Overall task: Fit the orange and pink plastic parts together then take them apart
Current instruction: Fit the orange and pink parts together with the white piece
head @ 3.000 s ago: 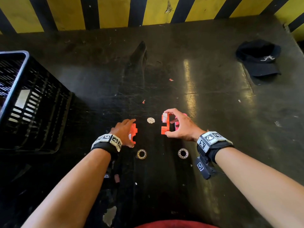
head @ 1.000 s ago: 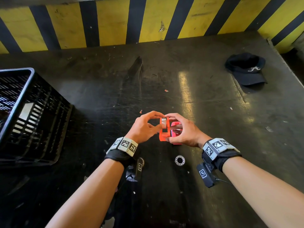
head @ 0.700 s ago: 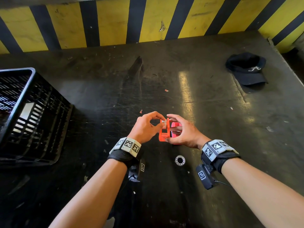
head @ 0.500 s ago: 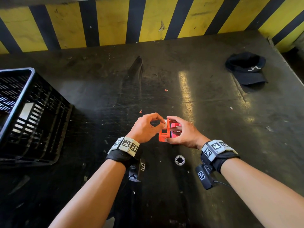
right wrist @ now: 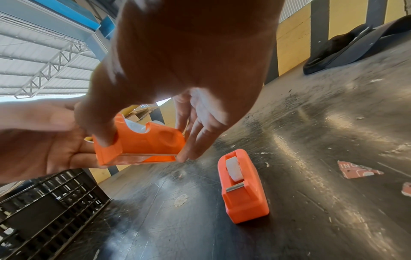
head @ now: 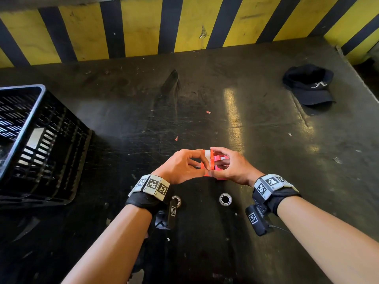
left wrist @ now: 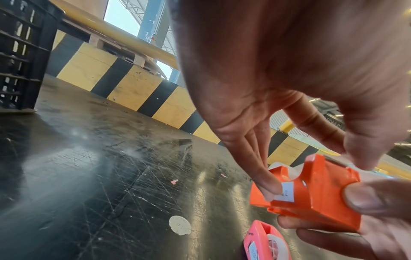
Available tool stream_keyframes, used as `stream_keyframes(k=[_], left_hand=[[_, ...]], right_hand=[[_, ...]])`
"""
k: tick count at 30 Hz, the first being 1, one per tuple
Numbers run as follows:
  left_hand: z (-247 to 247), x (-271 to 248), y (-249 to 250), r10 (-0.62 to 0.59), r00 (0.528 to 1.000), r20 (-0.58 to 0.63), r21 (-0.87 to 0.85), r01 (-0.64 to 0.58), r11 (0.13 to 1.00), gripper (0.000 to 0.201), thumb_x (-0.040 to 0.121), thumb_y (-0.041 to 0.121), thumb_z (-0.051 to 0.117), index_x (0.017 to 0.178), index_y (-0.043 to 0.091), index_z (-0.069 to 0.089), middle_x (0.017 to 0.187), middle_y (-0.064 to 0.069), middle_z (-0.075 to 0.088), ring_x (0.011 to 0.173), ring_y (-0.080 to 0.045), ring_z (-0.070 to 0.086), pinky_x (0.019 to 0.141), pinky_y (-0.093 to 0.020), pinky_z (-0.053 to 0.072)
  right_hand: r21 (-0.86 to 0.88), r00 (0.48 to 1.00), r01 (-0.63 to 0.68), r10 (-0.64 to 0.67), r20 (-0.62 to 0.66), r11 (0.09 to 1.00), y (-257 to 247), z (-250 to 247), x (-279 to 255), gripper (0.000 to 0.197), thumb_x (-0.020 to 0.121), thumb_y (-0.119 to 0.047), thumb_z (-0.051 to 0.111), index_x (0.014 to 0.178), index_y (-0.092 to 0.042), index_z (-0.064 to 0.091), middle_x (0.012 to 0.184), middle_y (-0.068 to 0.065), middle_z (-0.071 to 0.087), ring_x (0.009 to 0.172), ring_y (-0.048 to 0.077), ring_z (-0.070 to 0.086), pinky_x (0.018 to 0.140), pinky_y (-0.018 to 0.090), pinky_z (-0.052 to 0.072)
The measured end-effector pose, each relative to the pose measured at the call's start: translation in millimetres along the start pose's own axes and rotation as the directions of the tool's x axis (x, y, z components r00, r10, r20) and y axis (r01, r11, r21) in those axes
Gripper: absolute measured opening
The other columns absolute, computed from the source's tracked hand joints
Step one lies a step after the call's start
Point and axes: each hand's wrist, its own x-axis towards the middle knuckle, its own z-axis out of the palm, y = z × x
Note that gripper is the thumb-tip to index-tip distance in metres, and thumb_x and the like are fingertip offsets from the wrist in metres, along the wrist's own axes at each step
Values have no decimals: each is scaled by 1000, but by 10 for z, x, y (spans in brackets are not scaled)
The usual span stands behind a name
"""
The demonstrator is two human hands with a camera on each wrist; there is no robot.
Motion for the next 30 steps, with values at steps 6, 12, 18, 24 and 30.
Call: stream_keyframes(k=[6,12,18,24,30], left_hand=[[13,-6,-44,-9,1000,6,-59,10,998,34,78,11,83,103,27,66,120,6,69,106,-18,74,91,-43,63],[-8,23,-16,-70,995,-66,-136,61,989,22,97,28,67,114,34,55,147,3,56,105,-16,75,97,-48,60],[-14,53,-50,-64,997,-39,-82,61,995,57,85,18,82,129,33,50,139,8,57,96,-17,78,90,-45,64],[6,57,-104,-59,997,-52,-6,59,998,75,78,15,88,135,38,46,146,2,52,92,-15,76,86,-39,65],[38,70,-191,-81,996,-30,17,81,997,99,74,18,92,150,39,31,155,-7,50,101,-15,75,93,-38,63]], right_hand=[[2,1000,5,-5,5,1000,-1,-1,6,96,63,-31,97,147,-25,52,131,-4,65,111,7,70,99,31,56],[8,1000,10,-10,0,1000,-52,-12,-10,91,68,-19,95,148,-21,51,126,-6,65,108,5,71,98,29,56],[-17,1000,14,-14,16,1000,-78,-18,-11,91,67,-21,97,146,-24,52,126,-2,69,109,8,72,100,31,56],[58,999,-17,14,49,998,-103,-37,-24,88,68,-12,96,145,-20,53,126,-4,69,104,6,74,93,26,59],[11,991,-49,47,127,999,-112,-63,4,95,62,-18,99,145,-21,52,129,-7,65,108,7,72,100,30,56]])
